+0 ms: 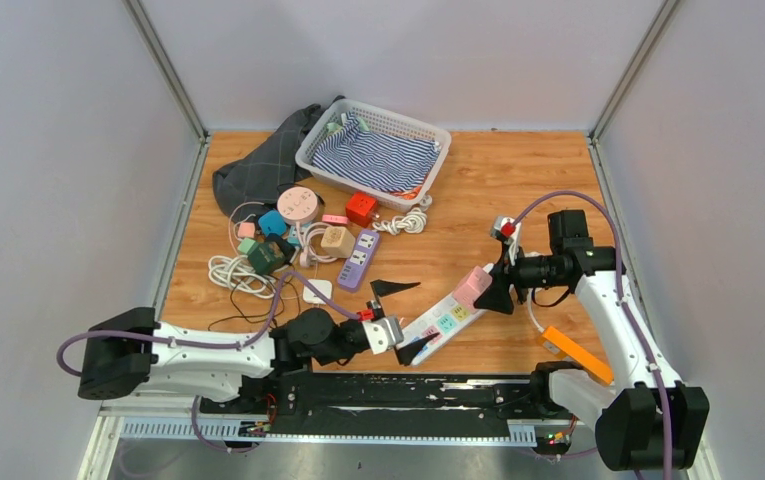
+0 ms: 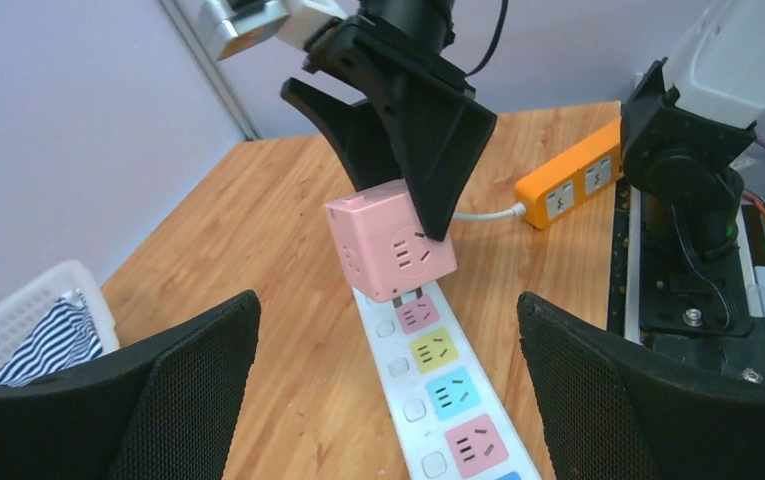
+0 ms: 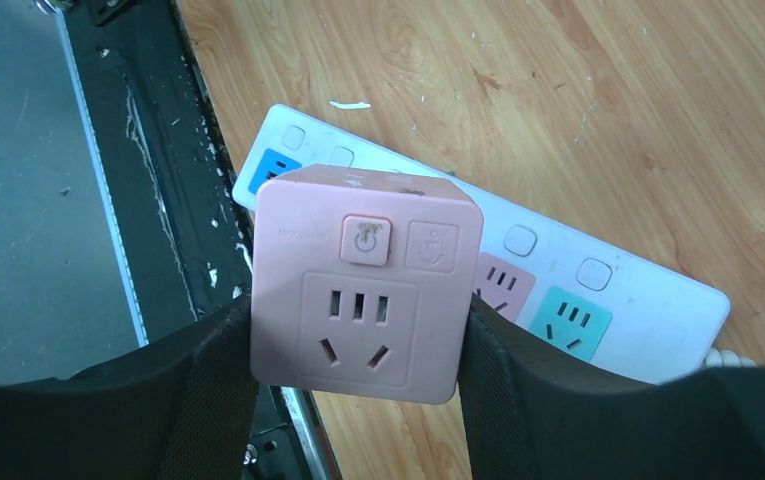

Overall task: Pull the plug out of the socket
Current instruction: Place the plug at the center of the board.

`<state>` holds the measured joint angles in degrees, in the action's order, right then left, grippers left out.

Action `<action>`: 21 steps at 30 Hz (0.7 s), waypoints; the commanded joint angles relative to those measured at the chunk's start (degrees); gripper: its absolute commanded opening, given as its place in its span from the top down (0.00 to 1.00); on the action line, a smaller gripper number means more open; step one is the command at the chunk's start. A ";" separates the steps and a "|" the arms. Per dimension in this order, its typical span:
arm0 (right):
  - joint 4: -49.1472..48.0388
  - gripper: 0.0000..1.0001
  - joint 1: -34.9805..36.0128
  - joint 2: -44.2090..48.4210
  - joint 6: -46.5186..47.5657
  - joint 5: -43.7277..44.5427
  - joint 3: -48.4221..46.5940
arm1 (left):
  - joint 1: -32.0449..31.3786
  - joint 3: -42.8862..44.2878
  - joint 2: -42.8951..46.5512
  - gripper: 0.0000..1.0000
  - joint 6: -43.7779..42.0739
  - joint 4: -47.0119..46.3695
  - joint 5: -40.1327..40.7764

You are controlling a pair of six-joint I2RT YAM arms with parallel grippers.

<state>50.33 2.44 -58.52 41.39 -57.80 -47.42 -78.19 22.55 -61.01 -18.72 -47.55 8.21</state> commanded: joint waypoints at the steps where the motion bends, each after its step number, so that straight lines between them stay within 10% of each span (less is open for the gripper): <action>1: 1.63 1.00 -0.94 0.70 -0.19 -4.52 -2.39 | -0.25 3.66 -6.66 0.00 -1.87 -4.48 -2.08; 21: 1.02 1.00 -1.49 0.86 -1.57 -4.87 -2.59 | -2.81 14.64 -39.05 0.00 -6.21 -27.02 16.66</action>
<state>50.78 1.69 -58.41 40.69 -60.16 -48.34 -80.05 35.73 -96.82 -23.99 -64.60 19.59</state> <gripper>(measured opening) 0.645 0.996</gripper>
